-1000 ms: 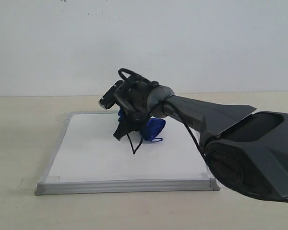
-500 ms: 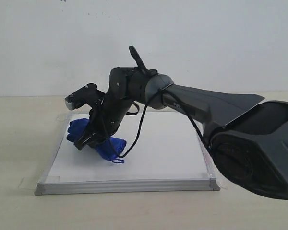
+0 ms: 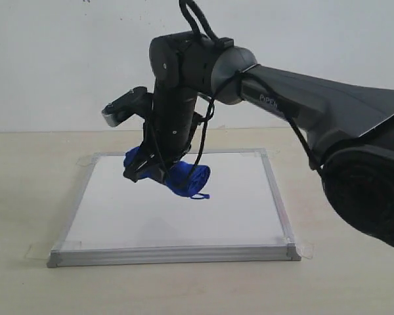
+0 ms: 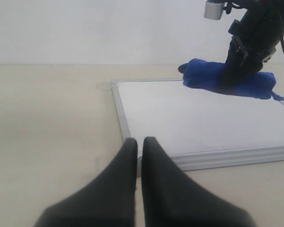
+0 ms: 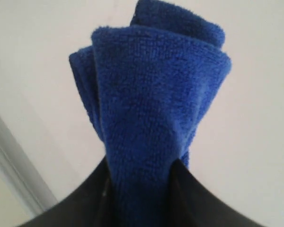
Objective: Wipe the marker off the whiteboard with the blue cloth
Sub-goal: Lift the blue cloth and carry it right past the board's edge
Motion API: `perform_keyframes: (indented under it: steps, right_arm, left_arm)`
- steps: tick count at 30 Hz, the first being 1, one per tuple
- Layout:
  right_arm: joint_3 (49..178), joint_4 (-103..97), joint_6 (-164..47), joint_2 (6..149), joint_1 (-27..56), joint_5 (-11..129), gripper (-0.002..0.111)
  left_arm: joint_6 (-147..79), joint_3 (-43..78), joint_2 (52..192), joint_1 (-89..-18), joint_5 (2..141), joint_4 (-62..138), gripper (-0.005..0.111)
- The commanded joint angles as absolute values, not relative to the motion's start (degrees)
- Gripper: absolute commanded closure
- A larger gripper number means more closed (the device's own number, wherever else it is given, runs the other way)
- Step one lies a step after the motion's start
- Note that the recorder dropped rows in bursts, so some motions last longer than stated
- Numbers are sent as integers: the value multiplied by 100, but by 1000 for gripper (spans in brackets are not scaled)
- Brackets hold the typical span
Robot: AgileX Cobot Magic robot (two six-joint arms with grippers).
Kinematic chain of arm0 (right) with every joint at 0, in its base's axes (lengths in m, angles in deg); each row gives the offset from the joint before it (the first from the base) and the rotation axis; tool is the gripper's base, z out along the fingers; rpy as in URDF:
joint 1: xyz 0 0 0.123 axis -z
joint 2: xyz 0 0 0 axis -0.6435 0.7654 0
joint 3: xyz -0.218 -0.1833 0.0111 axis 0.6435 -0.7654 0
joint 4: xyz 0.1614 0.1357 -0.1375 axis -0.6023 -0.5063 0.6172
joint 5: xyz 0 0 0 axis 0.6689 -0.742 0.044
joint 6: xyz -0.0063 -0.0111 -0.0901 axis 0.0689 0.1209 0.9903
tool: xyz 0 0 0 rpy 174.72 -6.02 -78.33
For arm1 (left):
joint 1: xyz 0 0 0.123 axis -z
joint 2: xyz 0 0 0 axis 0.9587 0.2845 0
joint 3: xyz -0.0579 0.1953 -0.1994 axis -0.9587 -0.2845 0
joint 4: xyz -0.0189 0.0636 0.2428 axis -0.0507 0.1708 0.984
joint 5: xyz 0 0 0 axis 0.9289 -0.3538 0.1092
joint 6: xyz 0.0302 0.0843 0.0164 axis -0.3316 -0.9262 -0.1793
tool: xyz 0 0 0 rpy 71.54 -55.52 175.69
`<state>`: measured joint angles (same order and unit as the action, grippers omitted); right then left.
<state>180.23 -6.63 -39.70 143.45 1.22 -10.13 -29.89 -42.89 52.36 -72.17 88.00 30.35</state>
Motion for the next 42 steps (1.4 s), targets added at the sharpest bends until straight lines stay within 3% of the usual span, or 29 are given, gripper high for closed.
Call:
perform_keyframes:
  steps: [1, 6, 10, 12, 15, 26, 34, 42]
  right_arm:
    - [17548, -206, -4297, 13718, 184, -1052, 109]
    - [15593, 79, -4489, 12563, 394, -1052, 109]
    - [13596, 259, -4989, 11300, 974, -77, 109]
    - [12523, 670, -5834, 10684, 1468, 830, 109]
    - [11182, 904, -9245, 10064, 2487, 2636, 109]
    - [10860, 608, -8662, 10640, 2740, 3129, 109]
    - [10883, -760, -6867, 10959, 2634, 3574, 109]
    - [11334, -760, -7178, 11184, 2416, 3270, 109]
  left_arm:
    - [-3020, -4310, 5217, -7225, 8782, 3031, 103]
    - [-3020, -4310, 5217, -7225, 8782, 3031, 103]
    - [-3020, -4310, 5217, -7225, 8782, 3031, 103]
    - [-3020, -4310, 5217, -7225, 8782, 3031, 103]
    - [-3020, -4310, 5217, -7225, 8782, 3031, 103]
    - [-3020, -4310, 5217, -7225, 8782, 3031, 103]
    - [-3020, -4310, 5217, -7225, 8782, 3031, 103]
    - [-3020, -4310, 5217, -7225, 8782, 3031, 103]
